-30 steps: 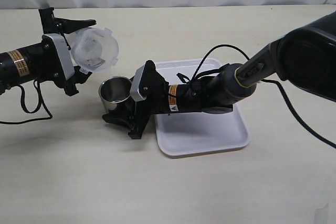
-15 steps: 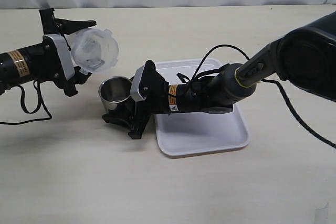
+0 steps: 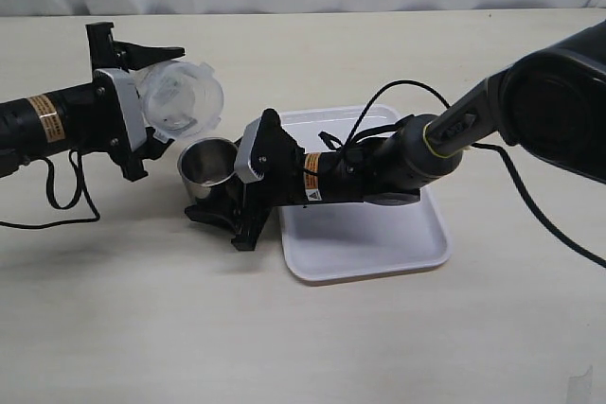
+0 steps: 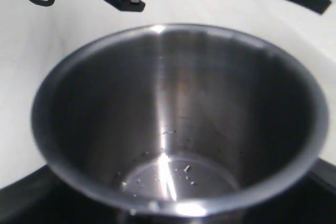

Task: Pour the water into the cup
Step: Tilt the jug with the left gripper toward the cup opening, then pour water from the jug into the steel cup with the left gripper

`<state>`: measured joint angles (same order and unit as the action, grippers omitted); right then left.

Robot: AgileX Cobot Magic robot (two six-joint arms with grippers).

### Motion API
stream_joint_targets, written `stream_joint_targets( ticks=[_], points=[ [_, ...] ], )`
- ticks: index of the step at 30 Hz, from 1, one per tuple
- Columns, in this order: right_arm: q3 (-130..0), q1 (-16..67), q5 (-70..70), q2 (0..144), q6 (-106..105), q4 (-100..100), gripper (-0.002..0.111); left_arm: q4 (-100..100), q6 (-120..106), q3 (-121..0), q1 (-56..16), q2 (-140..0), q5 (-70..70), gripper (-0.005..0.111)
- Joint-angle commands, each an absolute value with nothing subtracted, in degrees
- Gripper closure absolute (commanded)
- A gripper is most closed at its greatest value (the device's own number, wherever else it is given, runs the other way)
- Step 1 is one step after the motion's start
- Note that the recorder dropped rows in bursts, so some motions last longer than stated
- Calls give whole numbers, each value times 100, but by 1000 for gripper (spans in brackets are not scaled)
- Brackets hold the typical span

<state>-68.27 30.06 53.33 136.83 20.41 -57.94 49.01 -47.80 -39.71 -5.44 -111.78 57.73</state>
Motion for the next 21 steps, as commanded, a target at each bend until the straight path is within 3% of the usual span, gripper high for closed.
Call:
stream_joint_targets(
  ticks=[1, 21],
  points=[
    [-6835, 3010, 5234, 13664, 2033, -5882, 104, 4739, -4841, -4020, -564, -11142, 5940, 107],
    [-6835, 3010, 5234, 13664, 2033, -5882, 104, 4736, -5588, -4020, -564, -11142, 5903, 107]
  ],
)
